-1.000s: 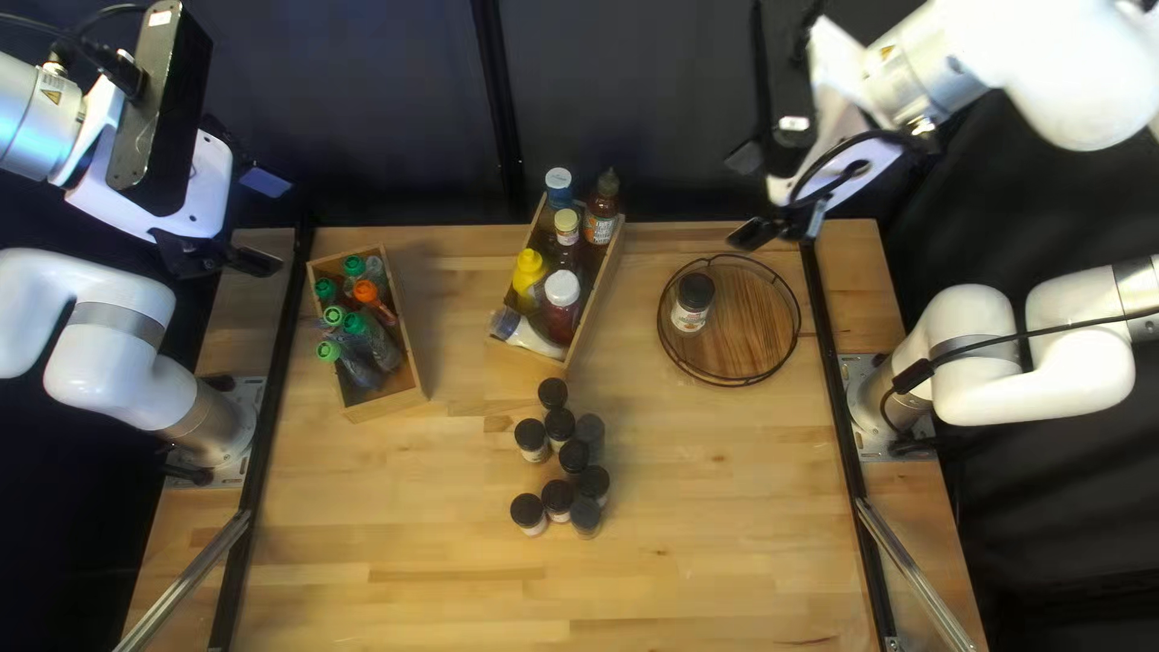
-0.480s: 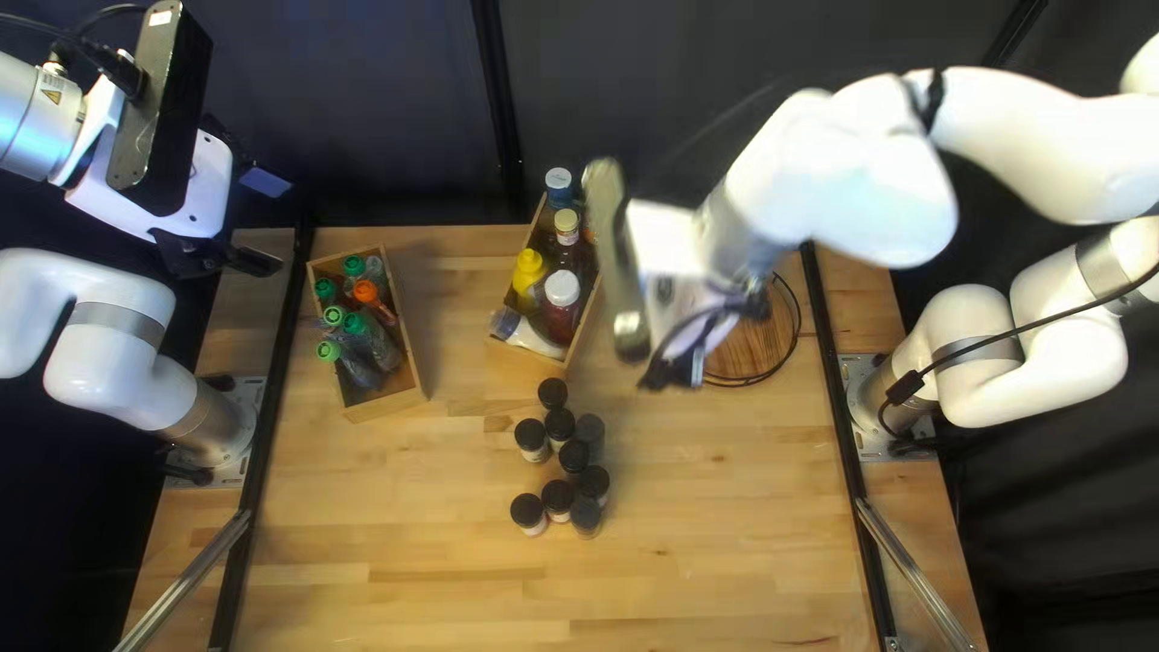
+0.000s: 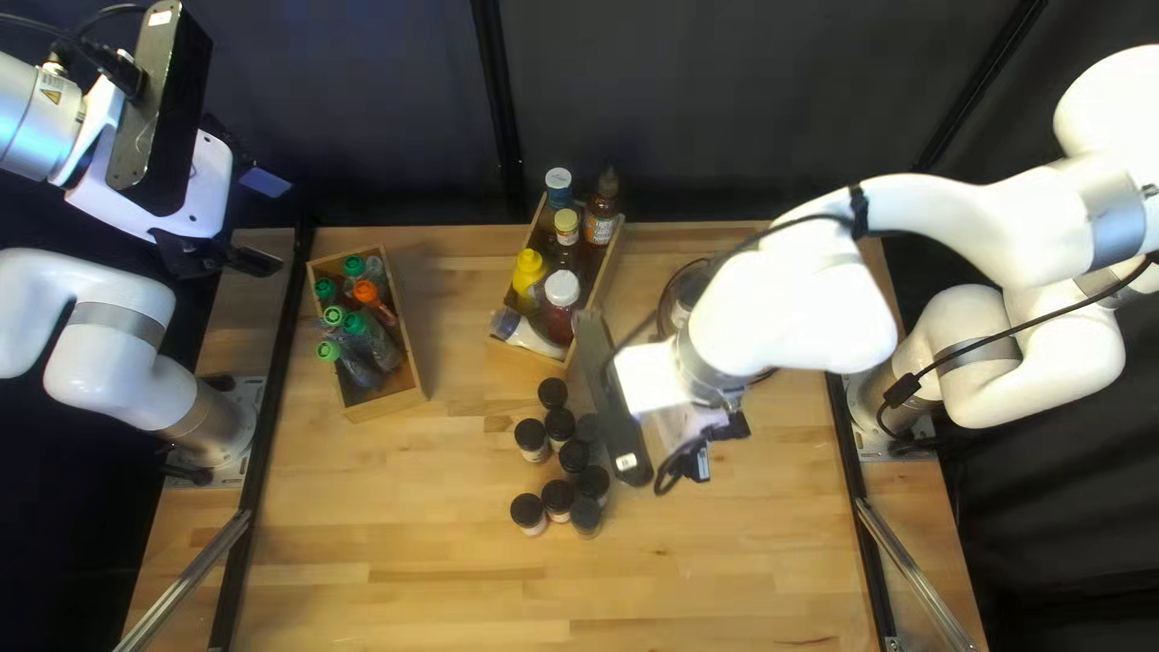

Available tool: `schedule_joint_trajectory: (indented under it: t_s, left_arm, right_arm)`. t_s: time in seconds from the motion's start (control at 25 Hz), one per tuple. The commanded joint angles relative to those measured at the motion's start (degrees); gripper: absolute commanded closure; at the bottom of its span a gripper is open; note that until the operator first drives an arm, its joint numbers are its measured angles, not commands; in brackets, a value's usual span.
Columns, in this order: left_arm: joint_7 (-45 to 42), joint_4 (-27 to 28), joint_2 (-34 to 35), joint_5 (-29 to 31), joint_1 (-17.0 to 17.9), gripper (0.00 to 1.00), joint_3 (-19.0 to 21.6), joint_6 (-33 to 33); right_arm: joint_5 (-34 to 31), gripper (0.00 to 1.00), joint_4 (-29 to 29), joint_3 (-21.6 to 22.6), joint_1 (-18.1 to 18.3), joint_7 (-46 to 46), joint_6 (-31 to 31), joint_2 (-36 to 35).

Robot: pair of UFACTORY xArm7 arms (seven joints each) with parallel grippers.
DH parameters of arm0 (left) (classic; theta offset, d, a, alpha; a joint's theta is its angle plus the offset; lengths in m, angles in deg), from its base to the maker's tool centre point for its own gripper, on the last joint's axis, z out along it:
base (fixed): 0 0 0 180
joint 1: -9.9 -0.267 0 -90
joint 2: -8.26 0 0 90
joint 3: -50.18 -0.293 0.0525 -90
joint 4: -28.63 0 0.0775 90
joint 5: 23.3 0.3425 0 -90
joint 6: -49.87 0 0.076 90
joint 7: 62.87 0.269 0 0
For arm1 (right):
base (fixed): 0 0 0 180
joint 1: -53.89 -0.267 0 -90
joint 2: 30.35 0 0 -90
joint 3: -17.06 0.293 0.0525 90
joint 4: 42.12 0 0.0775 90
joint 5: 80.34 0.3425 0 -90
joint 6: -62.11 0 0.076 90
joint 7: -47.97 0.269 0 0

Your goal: Separate condiments, baby food and spices and place it in 3 different racks/containers

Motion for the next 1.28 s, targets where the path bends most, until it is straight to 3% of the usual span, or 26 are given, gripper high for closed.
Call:
schedule_joint_trajectory:
  t_s: [0.04, 0.36, 0.6, 0.8, 0.96, 1.28]
  left_arm:
    - [0.0, 0.0, 0.0, 0.0, 0.0, 0.0, 0.0, 0.0]
    - [0.0, 0.0, 0.0, 0.0, 0.0, 0.0, 0.0, 0.0]
    - [0.0, 0.0, 0.0, 0.0, 0.0, 0.0, 0.0, 0.0]
    - [0.0, 0.0, 0.0, 0.0, 0.0, 0.0, 0.0, 0.0]
    - [0.0, 0.0, 0.0, 0.0, 0.0, 0.0, 0.0, 0.0]
    - [0.0, 0.0, 0.0, 0.0, 0.0, 0.0, 0.0, 0.0]
  right_arm:
    - [0.12, 0.0, -7.51, -1.24, -0.35, -4.51, 8.21, 0.6]
    - [1.22, 0.0, -18.15, -4.68, 0.35, -10.1, 24.34, 0.04]
    - [-0.52, 0.0, -17.91, -4.62, 2.18, -9.89, 34.23, -7.49]
    - [-3.5, 0.0, -13.69, -4.21, 3.49, -8.77, 37.8, -14.79]
    - [-2.32, 0.0, -10.6, -4.88, 3.52, -11.38, 39.13, -19.4]
    - [0.33, 0.0, -8.84, -5.09, 3.57, -14.87, 39.24, -21.6]
